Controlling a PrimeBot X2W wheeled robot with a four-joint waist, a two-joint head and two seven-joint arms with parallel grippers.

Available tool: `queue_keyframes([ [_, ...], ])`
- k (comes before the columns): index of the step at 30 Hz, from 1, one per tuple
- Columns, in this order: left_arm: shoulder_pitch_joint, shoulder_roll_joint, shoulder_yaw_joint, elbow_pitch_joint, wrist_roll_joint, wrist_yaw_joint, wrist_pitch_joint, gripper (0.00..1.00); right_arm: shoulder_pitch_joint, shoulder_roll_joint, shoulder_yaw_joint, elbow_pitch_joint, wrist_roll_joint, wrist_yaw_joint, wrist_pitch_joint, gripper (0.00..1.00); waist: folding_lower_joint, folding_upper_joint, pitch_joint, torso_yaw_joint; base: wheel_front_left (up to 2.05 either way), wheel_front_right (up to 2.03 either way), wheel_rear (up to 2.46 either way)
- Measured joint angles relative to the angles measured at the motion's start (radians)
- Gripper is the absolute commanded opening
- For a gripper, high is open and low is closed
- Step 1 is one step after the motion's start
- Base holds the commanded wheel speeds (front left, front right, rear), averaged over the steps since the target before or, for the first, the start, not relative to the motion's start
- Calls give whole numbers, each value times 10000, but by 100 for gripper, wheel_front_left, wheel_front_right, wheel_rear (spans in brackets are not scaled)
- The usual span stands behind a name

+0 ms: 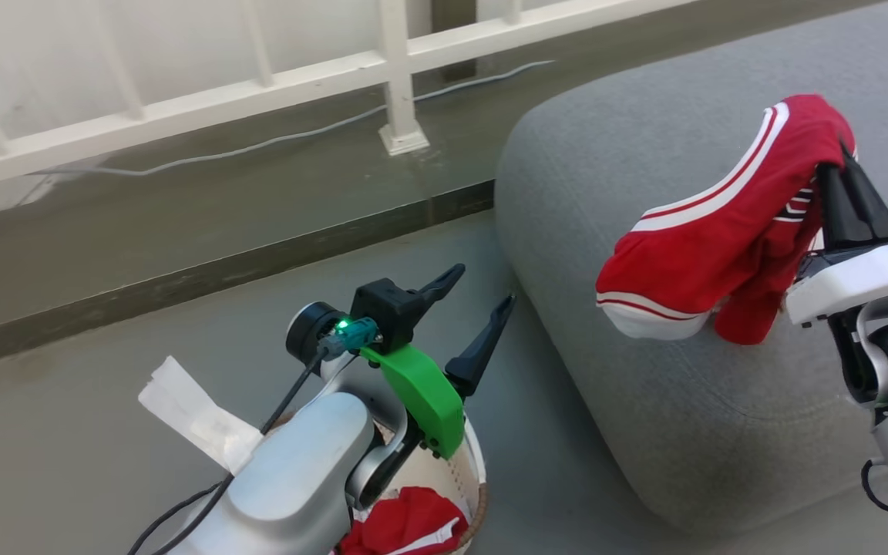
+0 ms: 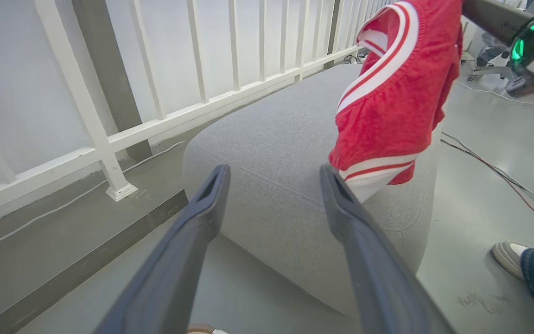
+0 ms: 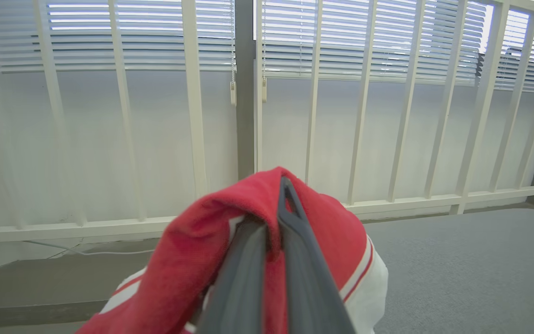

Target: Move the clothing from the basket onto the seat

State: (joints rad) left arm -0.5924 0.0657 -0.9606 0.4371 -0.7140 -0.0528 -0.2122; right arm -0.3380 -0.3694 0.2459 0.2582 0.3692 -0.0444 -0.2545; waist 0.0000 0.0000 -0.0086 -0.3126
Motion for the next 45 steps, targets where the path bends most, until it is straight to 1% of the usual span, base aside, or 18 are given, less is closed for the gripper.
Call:
queue_keyframes([
  [8, 37, -56, -194, -257, 98, 8, 0, 100, 2, -247, -127, -291, 2, 4, 0, 0, 0, 0, 236, -836, 0, 0, 0],
  [12, 34, -65, -303, -311, 362, 52, 6, 100, -4, -305, -221, -453, 23, 38, 0, 0, 0, 0, 477, -1292, 0, 0, 0],
  [20, -118, -63, -489, -412, 662, 107, 180, 100, -73, -282, -458, -466, 240, 81, 0, 0, 0, 0, 1240, -1912, 0, 0, 0],
  [23, -434, -61, -502, -554, 713, 115, 278, 100, -472, -284, -533, -288, 382, 92, 2, 0, 0, 0, 1660, -2053, 0, 0, 0],
  [30, -962, -29, -525, -830, 1133, 238, 546, 100, -1959, -447, -823, 35, 558, 184, 272, 0, 0, 0, 2408, -2008, 0, 0, 0],
  [32, -1147, -8, -543, -936, 1210, 263, 640, 100, -2429, -573, -836, 157, 541, 257, 384, 0, 1, 0, 2623, -1934, 0, 0, 0],
  [38, -1658, 105, -598, -1266, 1381, 322, 888, 100, -3973, -782, -1329, 683, 648, 234, 679, 0, 1, 0, 3291, -1577, 0, 0, 0],
  [41, -1878, 107, -633, -1444, 1507, 355, 982, 100, -4514, -1045, -1666, 1074, 650, 0, 782, 0, 1, 0, 3593, -1307, 0, 0, 0],
  [45, -2125, 98, -784, -1716, 1755, 351, 1074, 100, -5104, -1371, -2142, 1570, 752, -190, 851, 0, 1, 0, 3960, -869, 0, 0, 0],
])
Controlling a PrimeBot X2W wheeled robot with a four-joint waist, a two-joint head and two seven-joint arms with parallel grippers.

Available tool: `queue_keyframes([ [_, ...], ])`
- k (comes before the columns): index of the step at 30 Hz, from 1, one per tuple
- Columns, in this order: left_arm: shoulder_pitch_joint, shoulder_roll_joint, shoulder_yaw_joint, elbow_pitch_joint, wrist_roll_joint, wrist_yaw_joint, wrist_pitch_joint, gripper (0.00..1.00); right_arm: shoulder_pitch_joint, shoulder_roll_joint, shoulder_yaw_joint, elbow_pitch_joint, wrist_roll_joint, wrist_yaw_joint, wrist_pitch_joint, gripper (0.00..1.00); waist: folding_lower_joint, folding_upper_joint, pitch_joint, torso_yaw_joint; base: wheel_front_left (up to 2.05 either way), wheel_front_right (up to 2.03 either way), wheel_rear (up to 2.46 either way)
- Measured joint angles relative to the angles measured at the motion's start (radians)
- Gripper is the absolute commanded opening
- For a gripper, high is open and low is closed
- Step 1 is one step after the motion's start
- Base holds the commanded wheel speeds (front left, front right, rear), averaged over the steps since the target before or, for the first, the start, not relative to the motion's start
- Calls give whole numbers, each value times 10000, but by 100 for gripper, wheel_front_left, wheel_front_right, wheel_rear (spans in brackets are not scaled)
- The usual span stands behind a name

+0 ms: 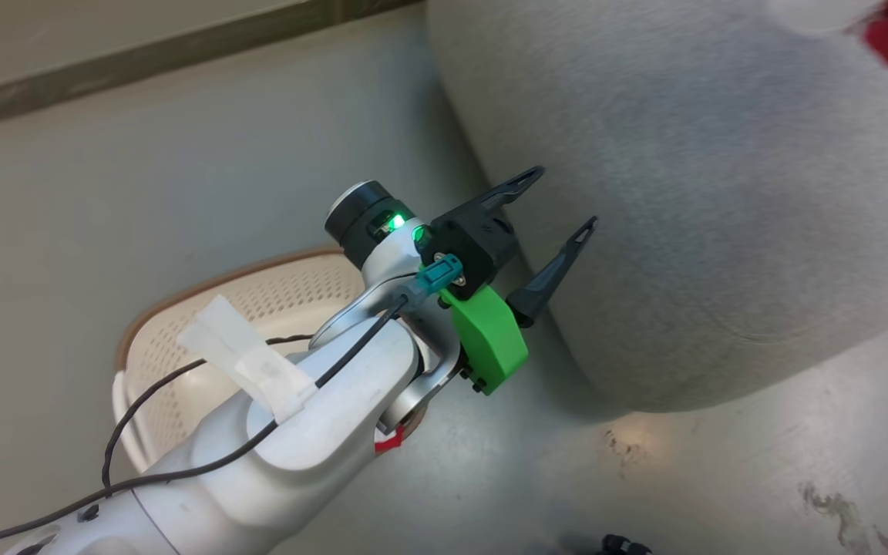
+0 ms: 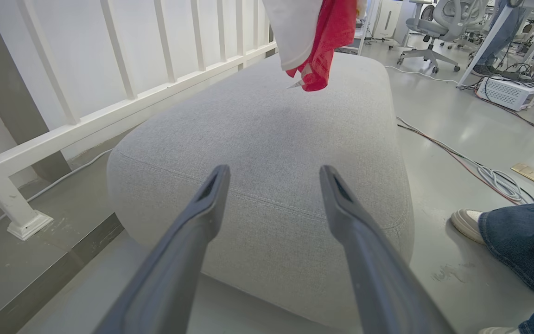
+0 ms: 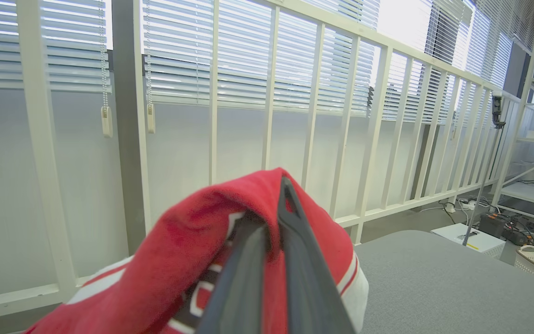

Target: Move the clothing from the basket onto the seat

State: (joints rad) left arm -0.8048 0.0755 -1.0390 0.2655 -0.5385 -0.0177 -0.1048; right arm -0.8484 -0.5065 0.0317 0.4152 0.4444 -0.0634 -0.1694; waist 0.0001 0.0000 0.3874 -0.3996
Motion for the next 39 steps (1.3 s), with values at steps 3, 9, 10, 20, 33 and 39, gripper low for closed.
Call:
queue_keyframes([
  [3, -103, -2, -69, -176, 12, -12, 86, 100, -311, -140, -190, 339, 0, -19, 6, 0, 0, 0, 261, 360, 0, 0, 0],
  [9, -307, -4, -228, -370, 134, -98, 190, 100, -565, -351, -495, 1045, 0, -192, 15, 0, 0, 0, 747, 1089, 0, 0, 0],
  [10, -343, -4, -244, -420, 148, -98, 209, 100, -597, -351, -497, 1166, 0, -192, 13, 0, 0, 0, 829, 1201, 0, 0, 0],
  [20, -473, 8, -253, -663, 219, -94, 389, 100, -639, 211, -81, 2368, -238, -355, -303, 0, -1, 0, 1649, 1893, 0, 0, 0],
  [33, -628, 272, -245, -846, 493, -86, 523, 100, -392, 1319, 107, 4080, -104, -401, -428, 0, 0, 0, 2290, 1912, 0, 0, 0],
  [39, -629, 362, -221, -859, 491, -86, 529, 100, -393, 1457, 130, 4468, -102, -316, -552, 3, -1, 0, 2335, 1799, 0, 0, 0],
])
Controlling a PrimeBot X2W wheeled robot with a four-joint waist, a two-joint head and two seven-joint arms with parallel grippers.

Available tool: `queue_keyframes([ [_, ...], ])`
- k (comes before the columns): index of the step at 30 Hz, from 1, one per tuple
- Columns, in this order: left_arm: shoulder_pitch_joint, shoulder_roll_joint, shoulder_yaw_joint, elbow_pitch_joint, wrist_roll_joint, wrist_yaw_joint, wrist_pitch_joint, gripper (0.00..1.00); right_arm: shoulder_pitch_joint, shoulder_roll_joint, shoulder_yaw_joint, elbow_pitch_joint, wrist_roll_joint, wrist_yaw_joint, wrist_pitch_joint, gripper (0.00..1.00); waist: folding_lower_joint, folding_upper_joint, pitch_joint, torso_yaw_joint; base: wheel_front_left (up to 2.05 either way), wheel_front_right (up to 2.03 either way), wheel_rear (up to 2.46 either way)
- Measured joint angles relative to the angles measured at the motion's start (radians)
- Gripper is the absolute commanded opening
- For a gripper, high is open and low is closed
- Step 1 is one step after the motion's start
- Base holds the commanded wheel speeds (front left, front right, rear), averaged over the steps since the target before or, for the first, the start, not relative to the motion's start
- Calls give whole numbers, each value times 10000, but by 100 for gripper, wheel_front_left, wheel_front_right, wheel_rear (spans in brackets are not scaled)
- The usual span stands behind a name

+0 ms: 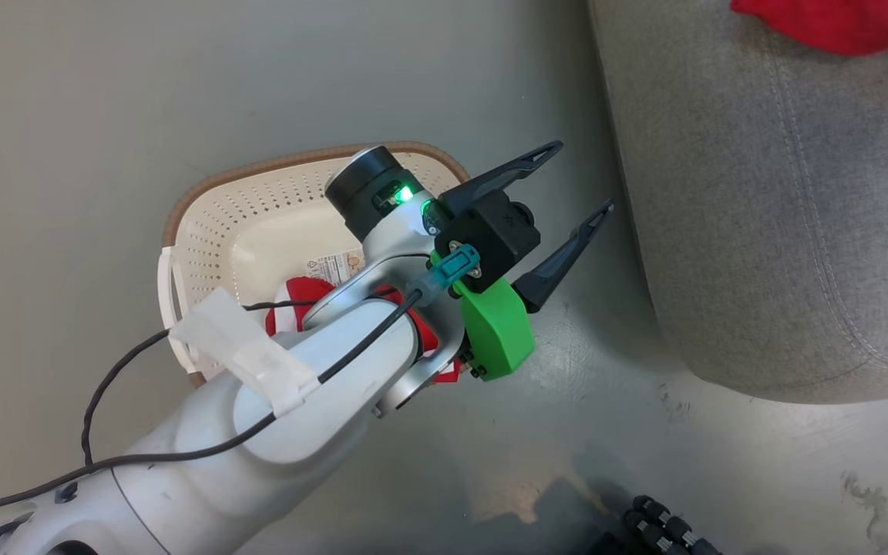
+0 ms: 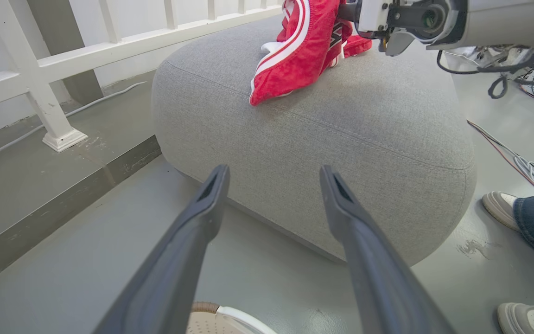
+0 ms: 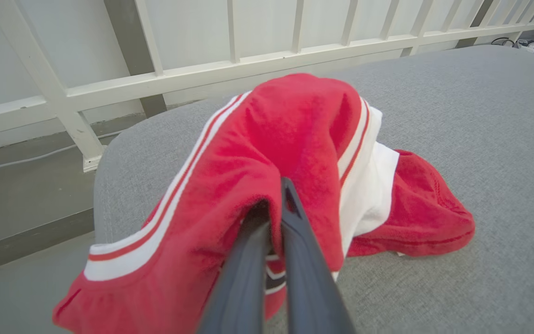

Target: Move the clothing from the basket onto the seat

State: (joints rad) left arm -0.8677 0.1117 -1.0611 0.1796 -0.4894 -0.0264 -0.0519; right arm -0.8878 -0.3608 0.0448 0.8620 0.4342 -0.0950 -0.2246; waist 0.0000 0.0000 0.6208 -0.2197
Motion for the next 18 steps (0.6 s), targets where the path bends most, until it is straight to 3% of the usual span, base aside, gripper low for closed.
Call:
queue_keyframes([
  [1, 0, 10, 10, -4, 0, 0, 29, 100, 0, 42, 10, 67, 0, 46, -50, 15, 0, 0, 3, -20, 0, 0, 0],
  [2, 0, 15, 17, -6, 0, 0, 73, 100, 0, 81, 27, 127, 0, 69, -52, 37, 0, 0, 4, -41, 0, 0, 0],
  [3, 0, 36, 27, -8, 0, 0, 73, 100, -1, 121, 52, 180, 0, 90, -54, 63, 0, 0, 4, -64, 0, 0, 0],
  [4, 0, 81, 59, -8, 0, 4, 73, 100, -1, 169, 113, 217, -2, 163, -81, 100, 0, 0, 2, -96, 0, 0, 0],
  [18, 12, 470, 489, -15, -86, 153, -29, 100, 257, 562, 683, 301, -222, 1039, -263, 100, 0, 0, -184, -798, 0, 0, 0],
])
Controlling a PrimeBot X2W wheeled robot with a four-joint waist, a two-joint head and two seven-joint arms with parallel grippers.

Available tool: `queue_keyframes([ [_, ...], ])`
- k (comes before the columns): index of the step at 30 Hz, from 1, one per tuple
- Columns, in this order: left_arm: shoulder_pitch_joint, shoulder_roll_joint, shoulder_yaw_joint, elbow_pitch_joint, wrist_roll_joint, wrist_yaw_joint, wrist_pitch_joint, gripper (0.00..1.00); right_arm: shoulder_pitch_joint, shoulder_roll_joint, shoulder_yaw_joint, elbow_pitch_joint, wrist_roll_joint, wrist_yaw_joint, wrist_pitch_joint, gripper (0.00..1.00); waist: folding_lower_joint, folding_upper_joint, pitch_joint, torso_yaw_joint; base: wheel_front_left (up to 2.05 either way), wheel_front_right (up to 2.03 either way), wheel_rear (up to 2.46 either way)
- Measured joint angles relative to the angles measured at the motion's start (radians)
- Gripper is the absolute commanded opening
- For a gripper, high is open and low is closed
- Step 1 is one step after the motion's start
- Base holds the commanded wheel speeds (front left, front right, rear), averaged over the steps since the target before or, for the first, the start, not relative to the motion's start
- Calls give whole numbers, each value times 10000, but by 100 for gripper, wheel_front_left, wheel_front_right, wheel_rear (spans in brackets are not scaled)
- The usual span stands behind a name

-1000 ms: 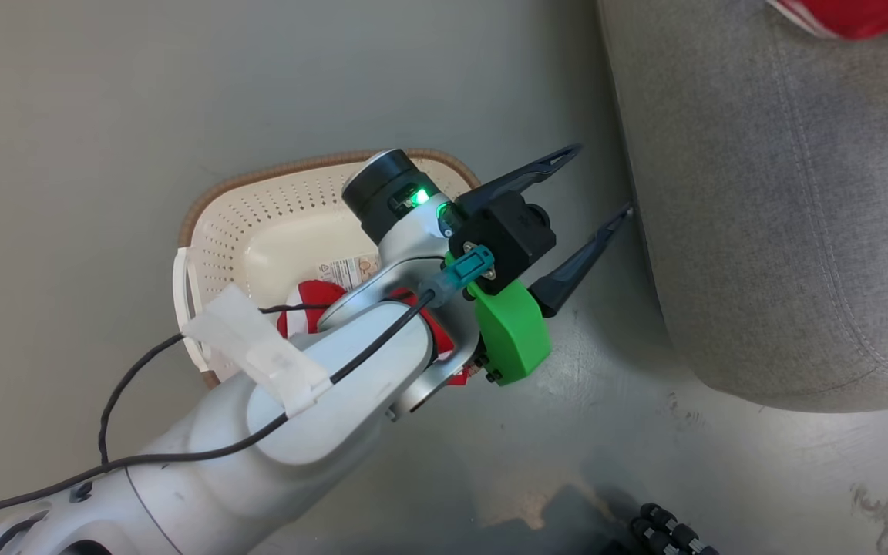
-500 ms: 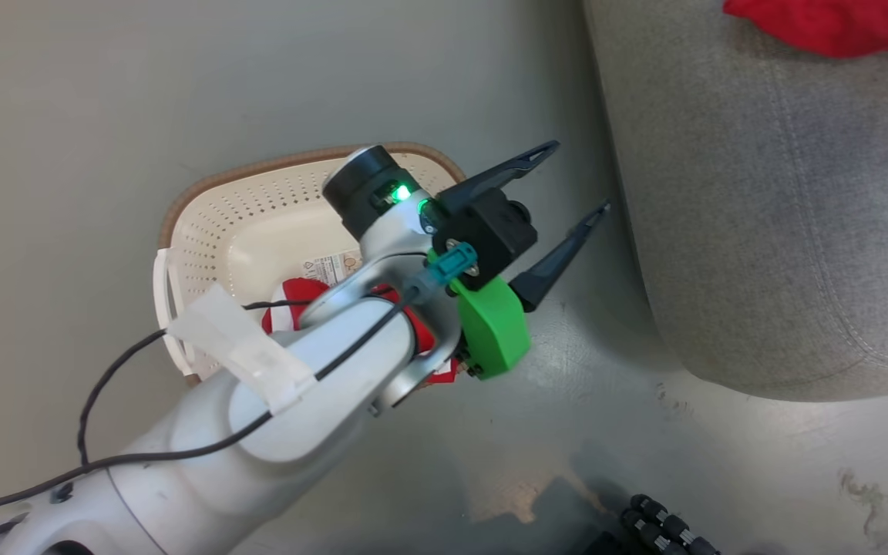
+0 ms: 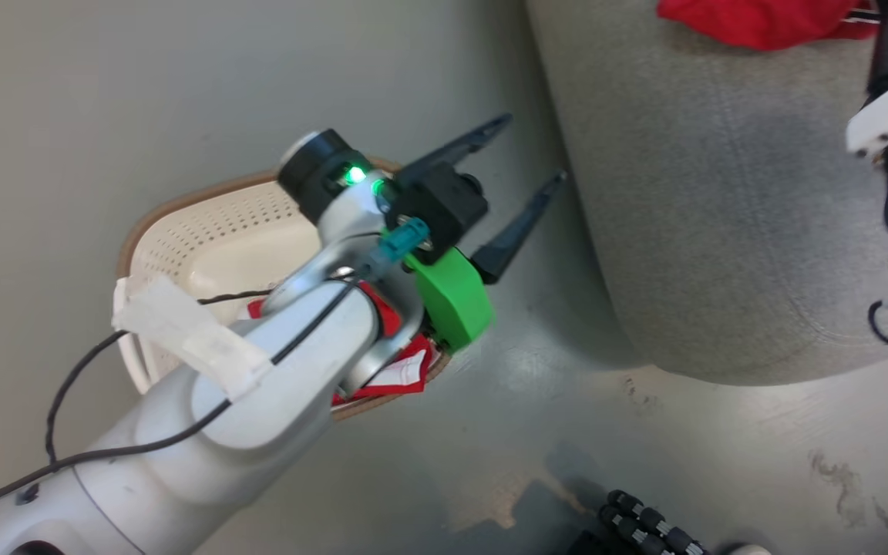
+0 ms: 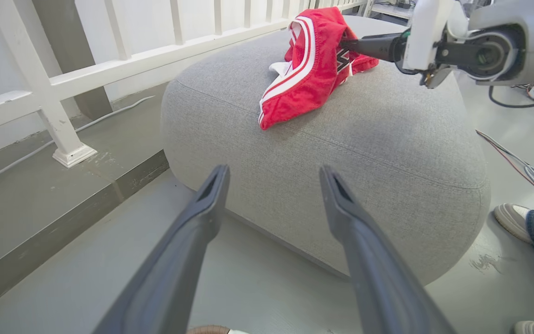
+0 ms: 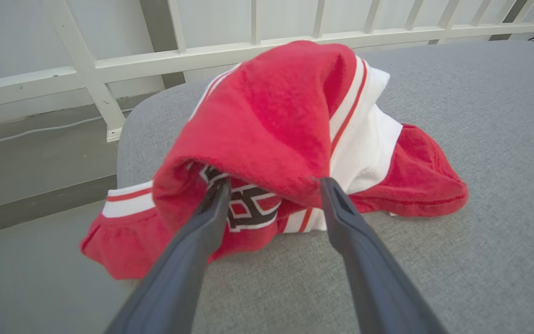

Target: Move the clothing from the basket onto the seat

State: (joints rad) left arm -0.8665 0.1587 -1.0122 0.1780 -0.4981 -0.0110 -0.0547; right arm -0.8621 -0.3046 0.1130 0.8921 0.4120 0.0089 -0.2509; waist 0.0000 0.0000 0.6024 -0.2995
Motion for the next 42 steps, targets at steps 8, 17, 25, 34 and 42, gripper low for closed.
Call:
queue_keyframes([
  [8, 61, 182, 194, 84, -341, 73, -282, 100, 496, 140, 113, -629, -384, 211, -8, 100, 0, 0, -330, -535, 0, 0, 0],
  [17, 497, 151, 600, 424, -629, 73, -917, 100, 942, 132, -125, -1739, -493, 349, -10, 100, 0, 0, -1114, -815, 0, 0, 0],
  [25, 958, 167, 1101, 1057, -1014, 313, -1478, 100, 1426, 215, -23, -2322, -627, 462, -10, 100, -1, 0, -1939, -575, 0, 0, 0],
  [34, 1740, 395, 1768, 1707, -1225, 742, -1755, 100, 2220, 431, 261, -3022, -882, 612, -10, 100, -1, 0, -2796, 313, 0, 0, 0],
  [42, 2564, 531, 2291, 2029, -1544, 991, -1850, 100, 3181, 579, 276, -3547, -976, 577, -10, 100, -1, 0, -3565, 1319, 0, 0, 0],
])
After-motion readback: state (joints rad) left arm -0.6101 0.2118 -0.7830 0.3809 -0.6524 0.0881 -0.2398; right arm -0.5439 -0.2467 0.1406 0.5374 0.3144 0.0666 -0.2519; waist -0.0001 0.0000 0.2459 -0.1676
